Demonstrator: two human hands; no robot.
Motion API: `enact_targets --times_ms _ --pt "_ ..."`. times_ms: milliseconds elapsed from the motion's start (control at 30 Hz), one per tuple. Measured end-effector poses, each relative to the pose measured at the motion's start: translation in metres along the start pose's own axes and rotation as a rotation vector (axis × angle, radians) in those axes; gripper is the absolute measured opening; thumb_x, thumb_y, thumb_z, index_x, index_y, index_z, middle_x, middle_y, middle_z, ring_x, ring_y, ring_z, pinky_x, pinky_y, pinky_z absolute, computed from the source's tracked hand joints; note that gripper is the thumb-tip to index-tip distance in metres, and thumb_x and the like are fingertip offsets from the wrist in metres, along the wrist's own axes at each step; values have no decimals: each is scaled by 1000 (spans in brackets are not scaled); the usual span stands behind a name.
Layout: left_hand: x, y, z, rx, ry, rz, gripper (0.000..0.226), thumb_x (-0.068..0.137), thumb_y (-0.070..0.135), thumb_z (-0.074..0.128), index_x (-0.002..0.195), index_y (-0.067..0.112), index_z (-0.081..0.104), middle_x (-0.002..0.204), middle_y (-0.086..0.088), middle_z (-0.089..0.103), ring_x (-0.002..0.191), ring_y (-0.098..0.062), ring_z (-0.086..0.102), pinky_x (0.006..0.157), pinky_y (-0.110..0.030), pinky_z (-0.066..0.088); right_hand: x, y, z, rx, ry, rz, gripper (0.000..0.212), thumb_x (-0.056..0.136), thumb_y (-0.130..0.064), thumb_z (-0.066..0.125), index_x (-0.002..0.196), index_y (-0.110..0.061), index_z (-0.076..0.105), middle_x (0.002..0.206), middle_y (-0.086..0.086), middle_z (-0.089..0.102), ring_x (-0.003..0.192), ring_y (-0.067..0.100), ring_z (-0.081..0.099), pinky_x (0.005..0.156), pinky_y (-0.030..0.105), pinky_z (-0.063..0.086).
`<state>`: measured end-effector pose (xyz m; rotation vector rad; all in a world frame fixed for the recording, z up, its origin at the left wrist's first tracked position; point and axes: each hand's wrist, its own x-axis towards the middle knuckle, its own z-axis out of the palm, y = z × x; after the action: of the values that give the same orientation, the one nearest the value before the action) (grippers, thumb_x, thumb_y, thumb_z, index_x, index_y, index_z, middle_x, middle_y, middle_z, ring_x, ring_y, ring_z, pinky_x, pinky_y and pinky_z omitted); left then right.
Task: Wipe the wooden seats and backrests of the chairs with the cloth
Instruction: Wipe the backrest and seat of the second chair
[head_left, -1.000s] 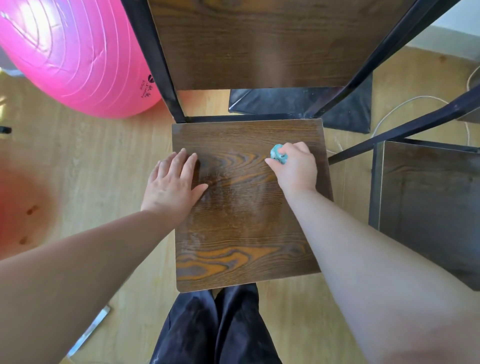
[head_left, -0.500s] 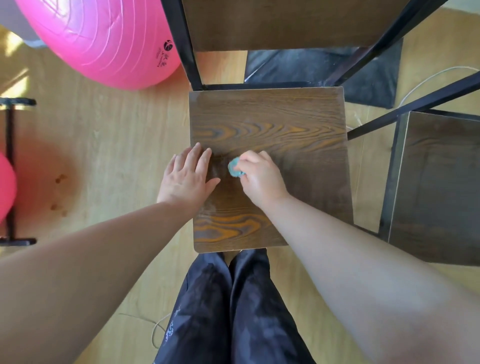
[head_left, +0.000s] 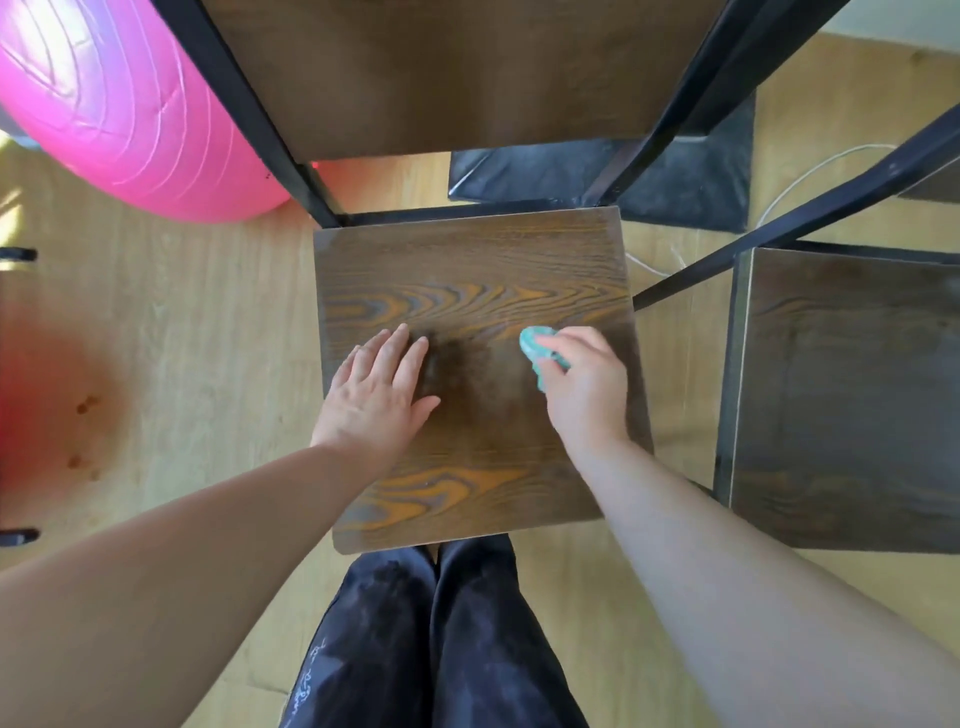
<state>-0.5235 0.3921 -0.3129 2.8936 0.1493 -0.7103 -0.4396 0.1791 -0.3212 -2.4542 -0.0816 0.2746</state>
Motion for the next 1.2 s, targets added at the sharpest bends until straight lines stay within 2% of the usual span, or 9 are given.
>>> enact_targets --times_ms 133,333,500,633,800,967,1067,1133,1200 --pt "39 23 -19 6 61 16 65 99 50 34 154 19 16 161 -5 14 148 -24 11 121 -41 14 72 28 -45 -23 75 205 23 91 -10 63 112 -14 73 119 -4 60 96 15 60 81 21 51" --pt "74 46 -33 47 87 32 64 101 49 29 154 20 10 162 -4 9 148 -23 7 122 -40 11 108 47 -54 -119 -62 115 21 89 -7 65 107 -13 74 114 -4 60 95 20 60 80 29 55" --pt "72 45 -26 81 52 31 63 101 48 29 154 20 11 162 -5 10 148 -23 7 121 -40 12 74 49 -41 -226 -123 -39 25 90 -6 62 112 -13 71 118 -4 60 101 18 56 81 18 45" --pt "59 38 -18 102 13 19 63 101 49 29 155 20 11 162 -5 10 148 -23 7 121 -41 12 37 47 -24 -164 -142 -97 24 84 -3 67 106 -11 73 112 -2 63 98 21 58 82 28 54" --pt "46 35 -7 116 -15 6 64 101 49 31 155 20 11 162 -6 9 148 -24 8 121 -41 12 -19 34 -2 -149 -229 -180 25 82 -3 71 106 -11 74 111 -1 63 101 19 56 86 27 52" --pt "35 33 2 102 -19 6 63 100 46 36 153 18 15 161 -7 13 147 -26 10 121 -43 13 -81 27 21 -119 -358 -328 26 76 -1 73 99 -13 75 104 -1 65 89 21 57 74 28 55" --pt "31 30 3 107 -8 -6 63 100 46 36 153 18 16 161 -7 13 147 -26 10 121 -44 13 -93 22 27 -107 -416 -331 23 77 -1 72 96 -13 75 102 -2 65 85 22 57 70 32 57" --pt "30 27 1 119 -3 -23 63 101 46 34 153 18 15 161 -7 13 147 -27 10 121 -44 14 -85 20 21 -95 -452 -308 21 83 -4 68 101 -11 75 106 -1 63 91 20 56 77 34 56" --pt "31 24 -2 132 3 -46 62 101 47 31 154 19 13 161 -6 11 148 -26 8 121 -44 13 -69 23 5 -46 -411 -229 23 88 -9 63 109 -12 72 109 -2 60 96 16 56 83 28 52"
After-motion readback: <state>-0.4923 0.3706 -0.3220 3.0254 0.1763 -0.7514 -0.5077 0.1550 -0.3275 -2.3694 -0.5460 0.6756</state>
